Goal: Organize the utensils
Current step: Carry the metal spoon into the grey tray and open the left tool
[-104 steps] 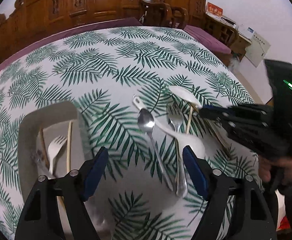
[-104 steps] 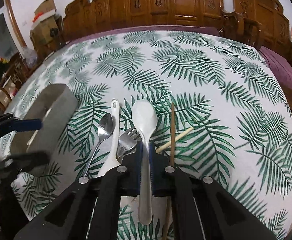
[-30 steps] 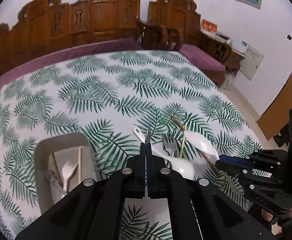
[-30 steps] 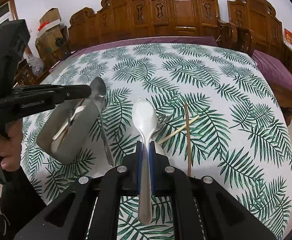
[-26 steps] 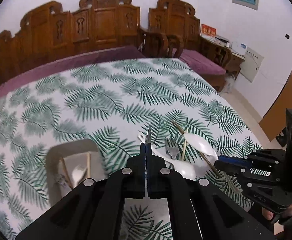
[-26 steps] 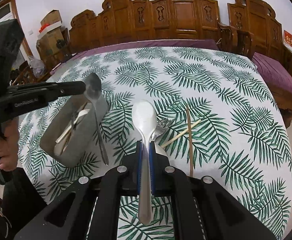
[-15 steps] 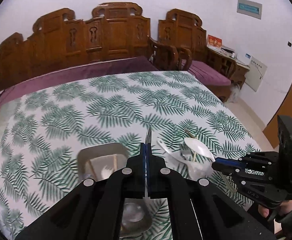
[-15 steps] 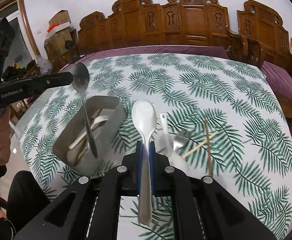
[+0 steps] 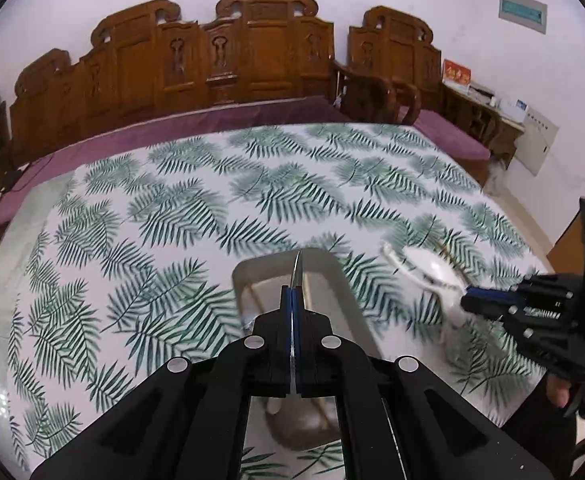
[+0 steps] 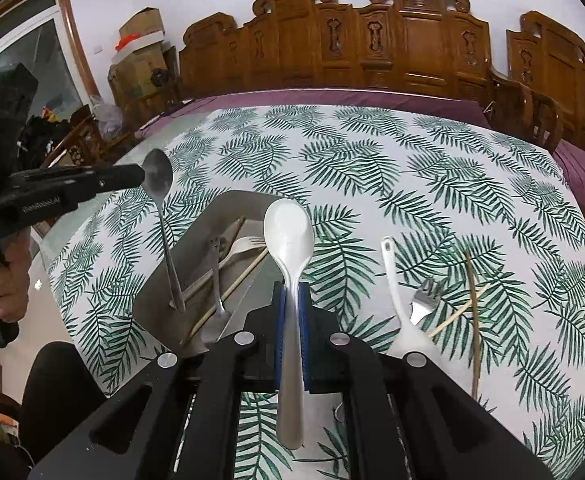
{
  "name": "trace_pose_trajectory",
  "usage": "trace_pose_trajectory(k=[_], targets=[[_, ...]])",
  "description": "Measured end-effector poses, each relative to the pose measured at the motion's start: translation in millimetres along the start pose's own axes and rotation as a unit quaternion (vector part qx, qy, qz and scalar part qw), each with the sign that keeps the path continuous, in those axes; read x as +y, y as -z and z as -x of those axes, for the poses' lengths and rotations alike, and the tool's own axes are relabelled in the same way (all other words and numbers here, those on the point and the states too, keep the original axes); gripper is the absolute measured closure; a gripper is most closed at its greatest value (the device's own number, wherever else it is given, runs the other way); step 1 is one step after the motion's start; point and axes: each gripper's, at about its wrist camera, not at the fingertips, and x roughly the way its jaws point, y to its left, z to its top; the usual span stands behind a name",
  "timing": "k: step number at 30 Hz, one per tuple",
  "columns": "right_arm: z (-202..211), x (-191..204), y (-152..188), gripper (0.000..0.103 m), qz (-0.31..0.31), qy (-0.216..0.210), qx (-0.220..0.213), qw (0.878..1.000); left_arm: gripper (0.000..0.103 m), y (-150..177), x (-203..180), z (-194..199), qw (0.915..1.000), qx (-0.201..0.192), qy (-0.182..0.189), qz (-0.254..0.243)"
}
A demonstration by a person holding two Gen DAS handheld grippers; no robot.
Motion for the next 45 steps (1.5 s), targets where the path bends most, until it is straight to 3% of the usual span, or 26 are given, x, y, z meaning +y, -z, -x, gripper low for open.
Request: trace_pose_trajectory(k=[14,32,40,45], targets=[[-13,-2,3,0.095,-0.003,-0.004,0.010,1.000,0.103,10,2,-48,0.9981,0.051,-0.003,-0.034],[-28,-10,-4,0.095,-0.006,-0.006,0.022,1.000,0.103,3,11,-126,0.9958,0.092,0.006,-0.004],[-31,-4,-7,0.095,-0.002,-0.007,0.026,1.000,0.103,4,15,-137,0.9940,0.109,0.005,0.003],[-32,4,-11,0.095,0.003,-0.009,0.024,1.000,0.093,6,19,-123,0.9950,0.098,0.007,0.016]])
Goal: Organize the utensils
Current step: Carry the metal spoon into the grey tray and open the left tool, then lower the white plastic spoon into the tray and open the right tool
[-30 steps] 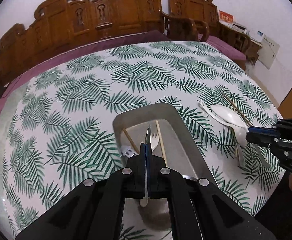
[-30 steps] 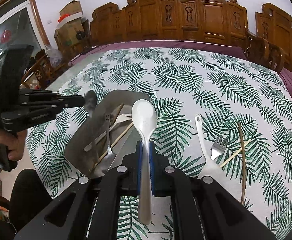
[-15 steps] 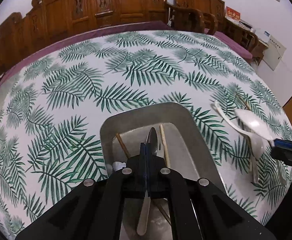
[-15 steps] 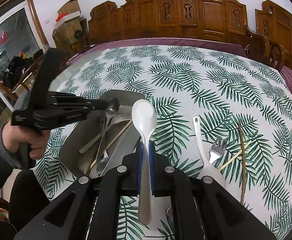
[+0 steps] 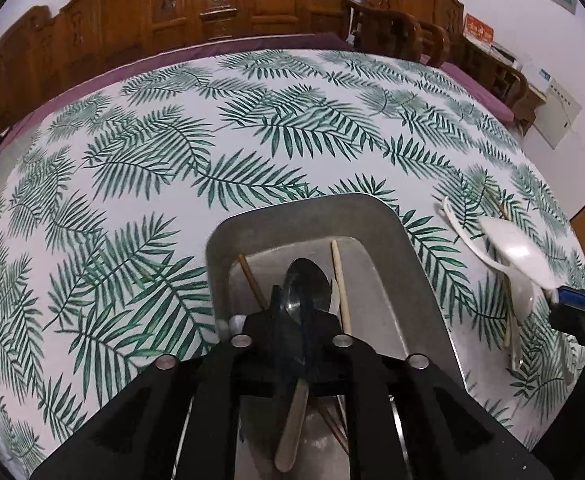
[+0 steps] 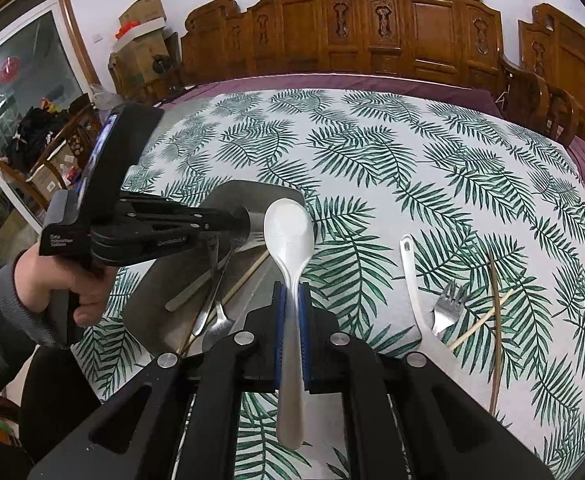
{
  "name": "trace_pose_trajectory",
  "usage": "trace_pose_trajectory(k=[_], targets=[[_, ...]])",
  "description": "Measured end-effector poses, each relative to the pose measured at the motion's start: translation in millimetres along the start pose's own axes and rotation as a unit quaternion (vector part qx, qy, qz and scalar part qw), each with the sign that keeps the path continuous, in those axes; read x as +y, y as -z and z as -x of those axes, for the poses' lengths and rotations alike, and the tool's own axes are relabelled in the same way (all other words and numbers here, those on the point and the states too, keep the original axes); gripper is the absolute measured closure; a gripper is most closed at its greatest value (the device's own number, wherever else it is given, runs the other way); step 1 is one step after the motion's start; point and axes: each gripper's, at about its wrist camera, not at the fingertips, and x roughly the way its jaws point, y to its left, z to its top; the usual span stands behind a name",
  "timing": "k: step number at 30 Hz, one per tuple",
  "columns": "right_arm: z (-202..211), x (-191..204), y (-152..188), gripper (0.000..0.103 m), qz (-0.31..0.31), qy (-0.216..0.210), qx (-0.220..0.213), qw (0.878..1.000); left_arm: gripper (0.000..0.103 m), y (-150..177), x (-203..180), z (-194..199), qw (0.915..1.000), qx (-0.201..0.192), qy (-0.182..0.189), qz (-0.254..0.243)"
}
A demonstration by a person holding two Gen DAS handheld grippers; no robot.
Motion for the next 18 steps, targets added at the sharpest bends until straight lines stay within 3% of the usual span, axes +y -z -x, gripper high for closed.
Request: trace_pose_trajectory(k=[4,18], targets=[[-2,9,-5,0.095,0.003,-0.006,-0.001,1.000,0.085,9,3,26,0.9998,-0.021,0.000,0.008],[-48,51,-34,0.095,-0.030,-0.042,0.019,0.998,0.082,49,29,102,0.9965,-0.069,0.002,0.046]])
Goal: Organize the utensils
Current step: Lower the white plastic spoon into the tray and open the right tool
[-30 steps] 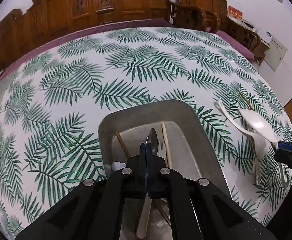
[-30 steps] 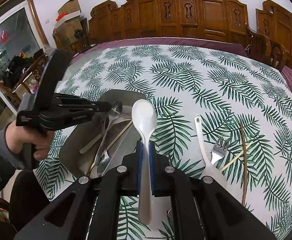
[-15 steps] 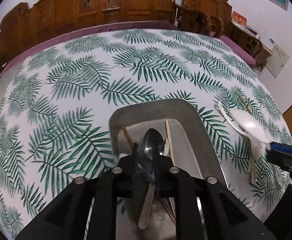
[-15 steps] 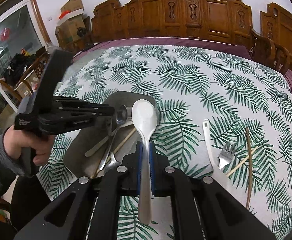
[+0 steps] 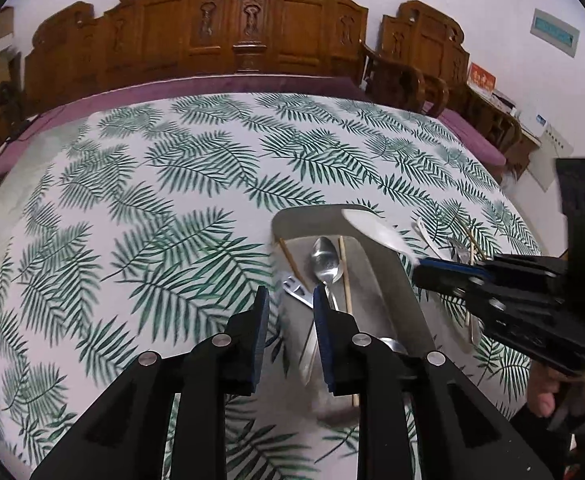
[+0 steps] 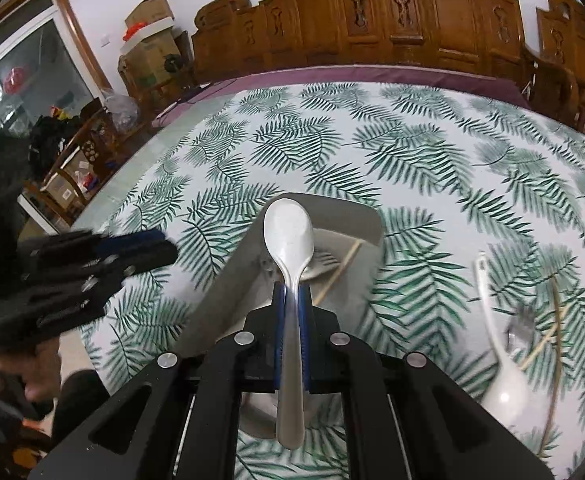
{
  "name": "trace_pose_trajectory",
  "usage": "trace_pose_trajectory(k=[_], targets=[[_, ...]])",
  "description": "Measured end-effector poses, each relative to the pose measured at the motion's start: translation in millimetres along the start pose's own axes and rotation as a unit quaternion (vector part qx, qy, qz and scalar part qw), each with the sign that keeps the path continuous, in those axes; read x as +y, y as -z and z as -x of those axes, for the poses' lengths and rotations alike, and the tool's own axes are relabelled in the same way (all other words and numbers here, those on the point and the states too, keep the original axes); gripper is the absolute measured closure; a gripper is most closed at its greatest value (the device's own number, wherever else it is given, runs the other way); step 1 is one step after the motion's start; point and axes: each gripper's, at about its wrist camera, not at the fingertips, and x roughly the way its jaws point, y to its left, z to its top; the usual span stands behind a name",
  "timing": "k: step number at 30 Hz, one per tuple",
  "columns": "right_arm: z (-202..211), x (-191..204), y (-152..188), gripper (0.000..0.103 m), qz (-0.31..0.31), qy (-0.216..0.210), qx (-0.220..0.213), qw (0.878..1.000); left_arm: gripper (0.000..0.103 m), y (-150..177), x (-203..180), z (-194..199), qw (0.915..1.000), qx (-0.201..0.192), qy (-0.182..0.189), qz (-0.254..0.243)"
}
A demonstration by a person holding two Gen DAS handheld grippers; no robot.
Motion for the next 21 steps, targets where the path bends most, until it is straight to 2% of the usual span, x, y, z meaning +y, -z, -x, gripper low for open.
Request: trace_pose_trajectory(k=[14,21], targets=[[-67,8,-7,0.095,-0.050,0.021,0.046,0.997,0.081,16,29,25,0.9997,-0.009,-0.009,0.022],[-70,13,-4,0.091,-0.050,0.011,0.046,0.998,0.081,20,32,30,0.9995,-0.010,-0.010,0.027]])
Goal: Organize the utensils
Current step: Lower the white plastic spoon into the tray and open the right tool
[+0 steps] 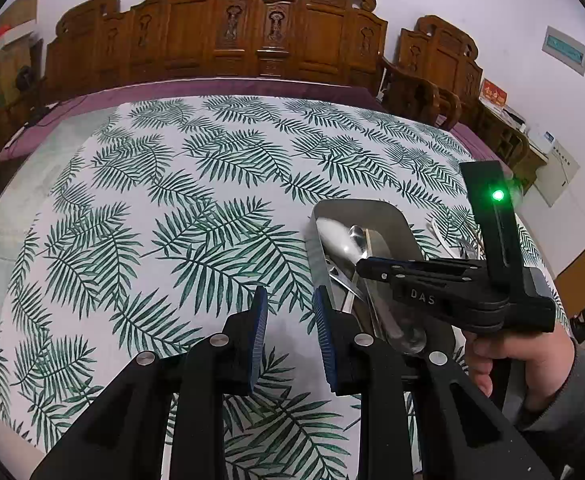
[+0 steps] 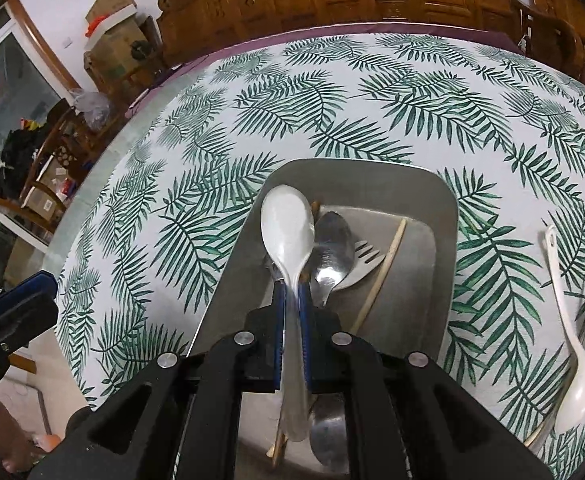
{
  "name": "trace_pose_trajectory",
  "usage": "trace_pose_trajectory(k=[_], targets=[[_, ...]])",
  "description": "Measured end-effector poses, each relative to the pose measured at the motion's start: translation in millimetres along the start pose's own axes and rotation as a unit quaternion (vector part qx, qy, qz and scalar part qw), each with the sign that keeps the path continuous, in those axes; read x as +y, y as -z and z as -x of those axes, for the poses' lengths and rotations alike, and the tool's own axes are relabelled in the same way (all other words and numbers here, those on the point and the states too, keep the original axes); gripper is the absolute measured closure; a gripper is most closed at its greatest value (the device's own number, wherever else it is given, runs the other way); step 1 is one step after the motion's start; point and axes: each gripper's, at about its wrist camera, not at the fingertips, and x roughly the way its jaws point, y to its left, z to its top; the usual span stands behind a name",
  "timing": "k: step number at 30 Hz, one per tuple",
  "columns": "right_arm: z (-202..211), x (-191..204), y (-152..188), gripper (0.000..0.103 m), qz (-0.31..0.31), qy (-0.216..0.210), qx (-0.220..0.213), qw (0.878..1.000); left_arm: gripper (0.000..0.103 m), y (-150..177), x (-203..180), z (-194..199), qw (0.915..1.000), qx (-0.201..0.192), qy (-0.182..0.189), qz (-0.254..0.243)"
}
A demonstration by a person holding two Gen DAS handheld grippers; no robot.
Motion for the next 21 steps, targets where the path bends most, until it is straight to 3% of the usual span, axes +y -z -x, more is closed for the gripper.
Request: trace_pose_trajectory(k=[21], targets=[[116,-31,25,0.091,0.041,0.018,-0.087,0.995,0.070,-4,-52,23,0.9995,-0.020,0.011,-0.023]])
